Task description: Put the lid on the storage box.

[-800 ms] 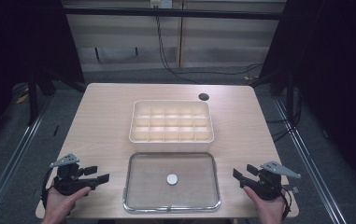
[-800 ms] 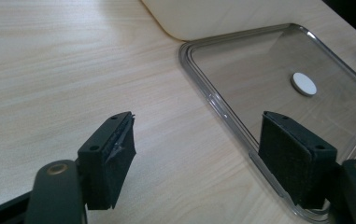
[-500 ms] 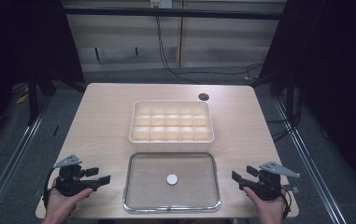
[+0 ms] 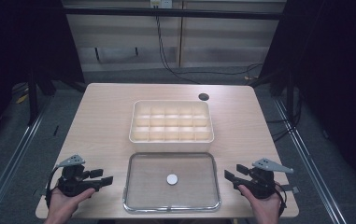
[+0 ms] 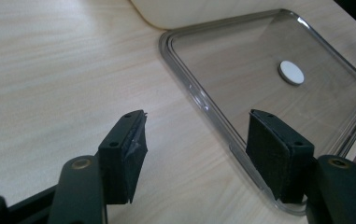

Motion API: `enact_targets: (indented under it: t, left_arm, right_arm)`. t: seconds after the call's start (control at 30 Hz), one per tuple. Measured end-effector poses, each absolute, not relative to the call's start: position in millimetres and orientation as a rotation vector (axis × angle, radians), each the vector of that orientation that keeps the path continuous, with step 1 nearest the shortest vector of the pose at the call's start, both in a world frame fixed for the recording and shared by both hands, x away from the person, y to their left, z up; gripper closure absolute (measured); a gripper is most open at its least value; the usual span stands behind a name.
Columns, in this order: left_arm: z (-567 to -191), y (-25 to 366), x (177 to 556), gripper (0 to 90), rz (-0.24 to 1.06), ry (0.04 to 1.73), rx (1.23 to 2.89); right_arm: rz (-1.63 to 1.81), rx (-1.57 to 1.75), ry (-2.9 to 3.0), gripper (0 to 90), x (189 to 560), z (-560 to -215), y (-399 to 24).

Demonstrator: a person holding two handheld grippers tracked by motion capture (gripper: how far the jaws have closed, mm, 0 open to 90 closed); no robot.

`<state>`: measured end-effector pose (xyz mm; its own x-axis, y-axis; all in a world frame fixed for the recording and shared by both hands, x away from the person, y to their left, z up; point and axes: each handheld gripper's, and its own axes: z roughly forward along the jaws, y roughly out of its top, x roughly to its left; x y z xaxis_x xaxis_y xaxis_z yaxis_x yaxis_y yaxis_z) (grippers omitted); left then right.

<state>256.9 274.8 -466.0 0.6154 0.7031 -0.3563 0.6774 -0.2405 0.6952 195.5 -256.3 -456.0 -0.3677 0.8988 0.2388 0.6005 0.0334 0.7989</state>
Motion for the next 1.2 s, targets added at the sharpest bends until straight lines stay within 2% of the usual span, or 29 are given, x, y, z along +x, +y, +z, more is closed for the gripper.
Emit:
enact_targets:
  t: [0.4,0.47,0.67,1.0,1.2]
  left_arm:
    - [-456.0,262.5,275.3,37.0,0.066,1.068,1.981]
    - [-454.3,260.1,278.2,39.8,0.087,1.059,1.999]
    - [-449.1,249.1,290.0,42.9,0.092,1.047,2.03]
    - [-464.1,235.8,300.8,46.1,0.063,1.054,2.037]
    - [-474.3,232.9,301.0,43.3,0.048,1.075,2.07]
  right_arm:
    - [1.262,1.547,2.103,34.1,222.4,-448.4,-246.0]
    - [1.243,1.534,2.127,39.1,228.3,-446.9,-243.2]
    - [1.153,1.453,2.214,42.1,248.4,-446.0,-228.5]
    - [1.169,1.534,2.201,43.1,262.4,-467.0,-226.3]
    - [1.145,1.549,2.202,40.7,265.0,-472.4,-229.7]
